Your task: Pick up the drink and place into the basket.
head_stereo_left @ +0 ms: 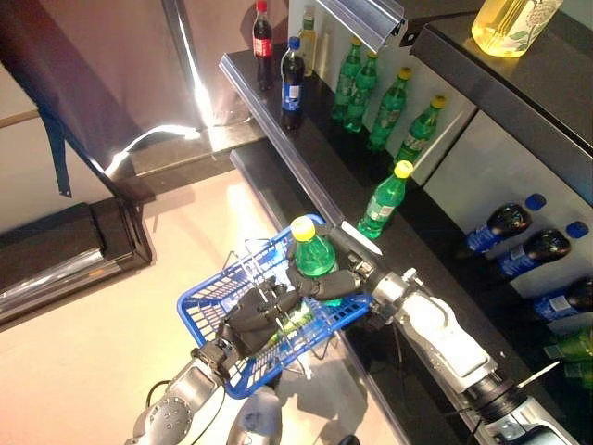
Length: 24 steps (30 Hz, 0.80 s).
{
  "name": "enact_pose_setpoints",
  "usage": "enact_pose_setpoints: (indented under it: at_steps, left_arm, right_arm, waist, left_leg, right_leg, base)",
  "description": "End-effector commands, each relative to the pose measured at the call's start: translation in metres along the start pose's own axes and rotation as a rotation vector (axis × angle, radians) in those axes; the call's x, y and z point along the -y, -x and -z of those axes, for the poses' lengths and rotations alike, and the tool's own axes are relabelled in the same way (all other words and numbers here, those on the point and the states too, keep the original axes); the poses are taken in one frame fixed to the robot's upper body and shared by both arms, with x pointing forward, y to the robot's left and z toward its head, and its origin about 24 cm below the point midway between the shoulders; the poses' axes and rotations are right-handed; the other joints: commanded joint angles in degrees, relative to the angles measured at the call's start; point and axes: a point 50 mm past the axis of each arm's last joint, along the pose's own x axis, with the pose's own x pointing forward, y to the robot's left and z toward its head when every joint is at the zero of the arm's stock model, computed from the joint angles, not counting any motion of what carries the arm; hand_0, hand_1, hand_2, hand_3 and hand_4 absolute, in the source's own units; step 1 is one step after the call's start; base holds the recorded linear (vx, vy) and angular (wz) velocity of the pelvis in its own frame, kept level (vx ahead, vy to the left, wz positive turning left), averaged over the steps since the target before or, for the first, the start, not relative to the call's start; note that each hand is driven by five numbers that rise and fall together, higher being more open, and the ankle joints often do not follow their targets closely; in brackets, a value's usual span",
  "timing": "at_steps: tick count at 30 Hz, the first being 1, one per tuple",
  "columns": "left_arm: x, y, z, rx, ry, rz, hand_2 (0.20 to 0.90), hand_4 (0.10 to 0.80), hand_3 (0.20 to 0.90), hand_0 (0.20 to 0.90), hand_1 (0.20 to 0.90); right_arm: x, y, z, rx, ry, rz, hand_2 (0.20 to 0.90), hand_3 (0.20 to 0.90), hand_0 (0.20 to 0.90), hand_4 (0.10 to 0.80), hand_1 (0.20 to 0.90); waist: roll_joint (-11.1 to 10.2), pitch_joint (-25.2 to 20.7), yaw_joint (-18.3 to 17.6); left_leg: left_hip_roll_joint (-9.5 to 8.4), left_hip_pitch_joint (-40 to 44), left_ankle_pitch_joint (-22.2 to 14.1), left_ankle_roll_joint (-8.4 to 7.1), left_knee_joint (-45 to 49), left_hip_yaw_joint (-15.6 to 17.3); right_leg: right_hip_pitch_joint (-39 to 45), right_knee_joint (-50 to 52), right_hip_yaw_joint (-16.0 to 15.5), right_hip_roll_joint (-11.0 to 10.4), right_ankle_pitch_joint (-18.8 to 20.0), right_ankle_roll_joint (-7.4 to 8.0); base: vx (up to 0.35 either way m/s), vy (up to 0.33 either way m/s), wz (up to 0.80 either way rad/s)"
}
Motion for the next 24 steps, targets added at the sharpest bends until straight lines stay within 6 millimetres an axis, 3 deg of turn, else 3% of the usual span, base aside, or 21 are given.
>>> enact_pose_setpoints:
  at_steps: [1,14,24]
  left_arm:
    - [0.152,-0.036,-0.047,0.215,-0.094,0.977,0.3,0.1,0.2,0.3,0.3]
    - [0.168,-0.032,-0.045,0.16,-0.131,1.098,0.3,0.1,0.2,0.3,0.3]
    - [0.18,-0.03,-0.044,0.139,-0.184,1.19,0.3,0.1,0.2,0.3,0.3]
  right_arm:
    - [-0.003,-0.03,-0.039,0.204,0.123,-0.037,0.3,0.2,0.3,0.1,0.3]
    - [0.009,-0.032,-0.003,-0.037,0.362,0.017,0.3,0.2,0.3,0.1,0.3]
    - [0.003,-0.038,-0.002,-0.058,0.426,-0.016,0.3,0.2,0.3,0.1,0.3]
  waist:
    - [0.6,-11.4,1.1]
    - [0.4,-11.4,2.2]
    - [0.4,-11.3,2.6]
  left_leg:
    - [0.7,4.8,-5.5,-1.65,-0.2,0.8]
    - [0.54,4.6,-5.4,-1.69,-0.2,-0.5]
    - [0.39,4.4,-5.3,-1.69,-0.2,-1.1]
  right_leg:
    - [-0.7,1.7,-1.9,0.9,2.3,-1.49]
    - [-0.3,2.1,-2.5,1.1,2.0,-1.6]
    - [-0.1,2.3,-2.6,1.1,1.7,-1.59]
  base:
    - [0.013,-0.01,0.03]
    - [0.004,-0.011,0.06]
    - [0.0,0.0,0.0]
